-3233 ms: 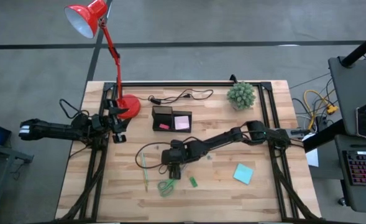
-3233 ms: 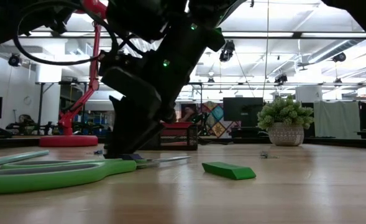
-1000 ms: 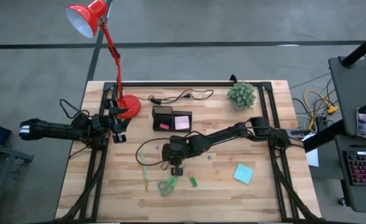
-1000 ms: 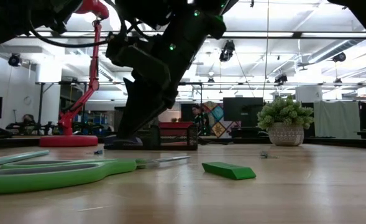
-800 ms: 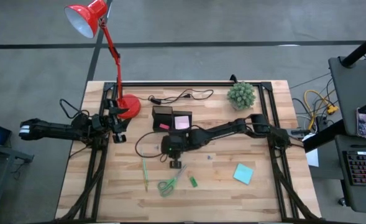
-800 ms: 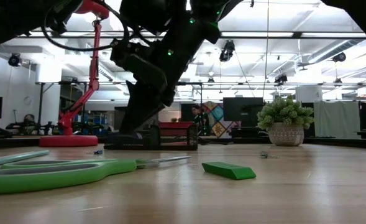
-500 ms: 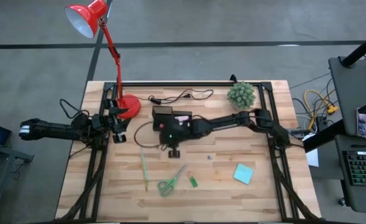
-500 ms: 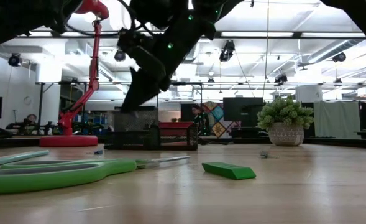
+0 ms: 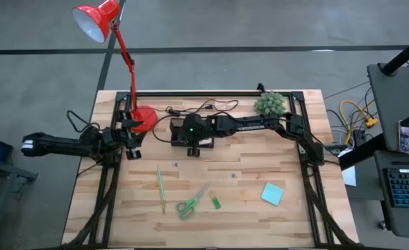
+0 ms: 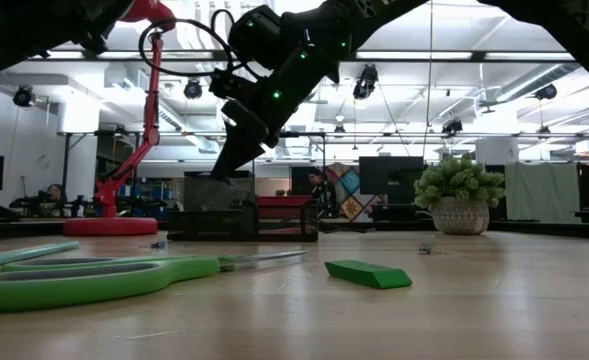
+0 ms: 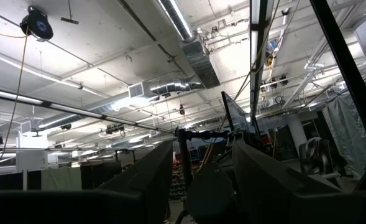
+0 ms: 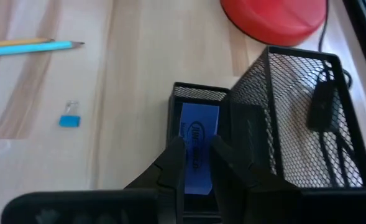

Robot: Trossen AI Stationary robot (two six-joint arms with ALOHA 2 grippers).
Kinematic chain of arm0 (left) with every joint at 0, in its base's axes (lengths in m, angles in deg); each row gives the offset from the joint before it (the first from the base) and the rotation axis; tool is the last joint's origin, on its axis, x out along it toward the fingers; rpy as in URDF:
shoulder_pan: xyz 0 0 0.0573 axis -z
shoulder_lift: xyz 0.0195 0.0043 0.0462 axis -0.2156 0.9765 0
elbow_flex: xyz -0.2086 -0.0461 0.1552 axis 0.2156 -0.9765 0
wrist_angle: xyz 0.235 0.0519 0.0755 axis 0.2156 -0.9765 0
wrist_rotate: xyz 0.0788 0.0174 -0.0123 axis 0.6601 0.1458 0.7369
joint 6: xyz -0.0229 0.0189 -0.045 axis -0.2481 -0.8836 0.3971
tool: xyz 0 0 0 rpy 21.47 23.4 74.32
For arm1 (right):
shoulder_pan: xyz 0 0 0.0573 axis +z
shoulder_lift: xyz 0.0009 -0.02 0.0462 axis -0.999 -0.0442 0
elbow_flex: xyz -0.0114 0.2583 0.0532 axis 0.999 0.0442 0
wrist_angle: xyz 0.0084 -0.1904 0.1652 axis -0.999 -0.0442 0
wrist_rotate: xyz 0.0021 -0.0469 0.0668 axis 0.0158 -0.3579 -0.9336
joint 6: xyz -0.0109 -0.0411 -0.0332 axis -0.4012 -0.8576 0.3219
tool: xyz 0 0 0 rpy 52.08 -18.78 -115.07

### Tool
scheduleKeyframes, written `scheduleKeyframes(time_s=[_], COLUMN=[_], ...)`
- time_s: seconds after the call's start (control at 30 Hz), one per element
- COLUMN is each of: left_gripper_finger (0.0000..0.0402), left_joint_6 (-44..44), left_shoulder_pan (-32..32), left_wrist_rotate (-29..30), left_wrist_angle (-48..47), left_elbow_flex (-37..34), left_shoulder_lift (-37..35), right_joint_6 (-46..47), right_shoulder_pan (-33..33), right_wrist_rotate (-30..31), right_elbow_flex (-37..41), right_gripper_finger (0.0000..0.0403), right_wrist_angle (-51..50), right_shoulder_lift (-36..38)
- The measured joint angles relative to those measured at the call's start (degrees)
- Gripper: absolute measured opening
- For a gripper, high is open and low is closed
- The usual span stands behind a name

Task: Pick and place office supplies into organizer
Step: Put the blue eraser into the black mesh desk organizer

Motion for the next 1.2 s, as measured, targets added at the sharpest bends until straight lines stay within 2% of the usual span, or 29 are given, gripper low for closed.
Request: scheduleKeyframes(time_s=[1.2], left_gripper_finger=[0.0155], left_joint_6=[-0.1], left_shoulder_pan=[0.0], left_wrist_rotate=[0.0], left_wrist_angle=[0.0], left_elbow_flex=[0.0], left_shoulder_lift=[-0.1], right_joint_6=[-0.6], right_shoulder_pan=[-1.1], right_wrist_rotate=[-0.5], right_elbow_flex=[0.0], right_gripper_finger=[0.0056], right_wrist_angle=[1.3], right_shoulder_lift=[-3.8])
